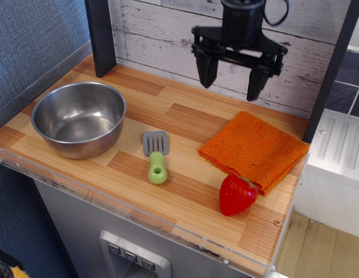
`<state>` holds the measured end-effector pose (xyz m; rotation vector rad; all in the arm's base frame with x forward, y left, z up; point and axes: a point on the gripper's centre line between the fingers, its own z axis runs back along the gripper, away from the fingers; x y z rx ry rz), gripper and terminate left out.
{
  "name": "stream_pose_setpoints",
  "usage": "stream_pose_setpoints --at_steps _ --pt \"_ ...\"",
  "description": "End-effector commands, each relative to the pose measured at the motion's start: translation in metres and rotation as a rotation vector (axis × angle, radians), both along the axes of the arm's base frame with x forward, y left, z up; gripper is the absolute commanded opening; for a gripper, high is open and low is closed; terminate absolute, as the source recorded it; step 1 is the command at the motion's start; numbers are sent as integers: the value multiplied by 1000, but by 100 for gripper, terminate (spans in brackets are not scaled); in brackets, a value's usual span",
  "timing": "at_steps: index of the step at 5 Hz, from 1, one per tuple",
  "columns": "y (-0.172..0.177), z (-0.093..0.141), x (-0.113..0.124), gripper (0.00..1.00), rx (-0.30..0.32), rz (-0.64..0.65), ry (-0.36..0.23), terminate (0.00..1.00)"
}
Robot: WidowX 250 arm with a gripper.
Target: Place the orange cloth in front of the red capsicum
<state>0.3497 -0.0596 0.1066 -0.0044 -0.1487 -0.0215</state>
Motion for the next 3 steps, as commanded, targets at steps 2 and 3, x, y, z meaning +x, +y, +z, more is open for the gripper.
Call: stream_pose_setpoints --at_steps 2,3 --pt "2 19 -3 100 -6 4 -49 0" --pt "2 19 -3 100 -6 4 -49 100"
